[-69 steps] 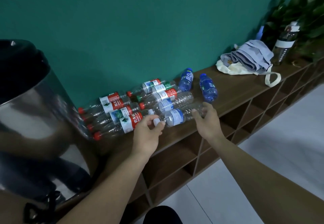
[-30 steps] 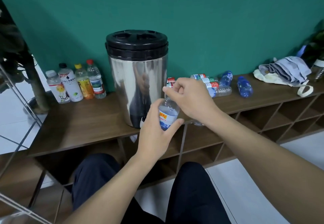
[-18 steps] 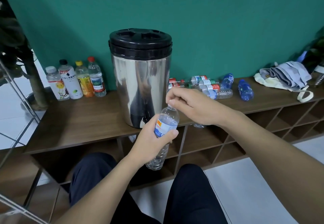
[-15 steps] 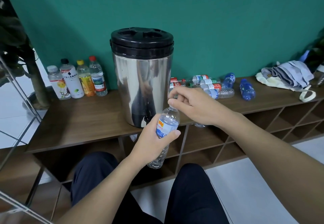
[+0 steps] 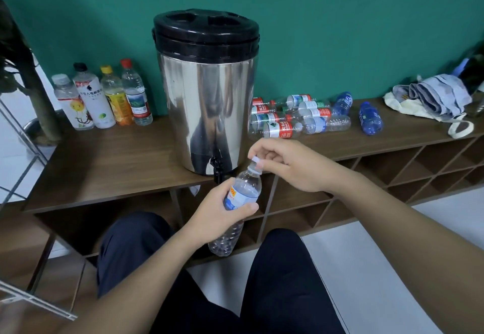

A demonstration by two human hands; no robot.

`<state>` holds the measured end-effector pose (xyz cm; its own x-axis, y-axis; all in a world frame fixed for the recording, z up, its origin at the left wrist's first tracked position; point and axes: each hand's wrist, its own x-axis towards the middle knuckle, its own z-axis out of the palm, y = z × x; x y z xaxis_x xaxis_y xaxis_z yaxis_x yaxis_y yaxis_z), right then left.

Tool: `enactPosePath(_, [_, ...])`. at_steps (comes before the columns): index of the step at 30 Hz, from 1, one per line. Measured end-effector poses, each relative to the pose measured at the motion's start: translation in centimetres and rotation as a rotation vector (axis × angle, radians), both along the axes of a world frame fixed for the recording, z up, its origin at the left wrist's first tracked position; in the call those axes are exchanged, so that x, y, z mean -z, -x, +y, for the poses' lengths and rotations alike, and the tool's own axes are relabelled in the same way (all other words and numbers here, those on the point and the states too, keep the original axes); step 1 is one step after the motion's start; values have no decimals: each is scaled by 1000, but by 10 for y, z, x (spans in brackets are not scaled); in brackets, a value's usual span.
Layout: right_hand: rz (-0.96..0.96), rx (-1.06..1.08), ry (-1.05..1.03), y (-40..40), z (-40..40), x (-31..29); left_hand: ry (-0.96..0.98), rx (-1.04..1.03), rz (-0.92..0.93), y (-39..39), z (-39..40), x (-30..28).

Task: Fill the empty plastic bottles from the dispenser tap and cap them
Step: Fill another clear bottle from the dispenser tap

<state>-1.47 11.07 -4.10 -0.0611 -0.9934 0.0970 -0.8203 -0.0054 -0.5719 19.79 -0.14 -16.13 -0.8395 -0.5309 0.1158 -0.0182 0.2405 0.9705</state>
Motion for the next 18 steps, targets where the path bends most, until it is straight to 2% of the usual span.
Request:
enactPosePath(6, [-18, 273, 66, 20, -28, 55, -91, -39, -81, 3, -21, 43])
enactPosePath(12, [98, 426, 47, 33, -71, 117, -81, -2, -213, 4, -35, 76])
enactPosePath(18, [133, 543, 45, 44, -103, 145, -137, -114, -240, -2, -59, 101])
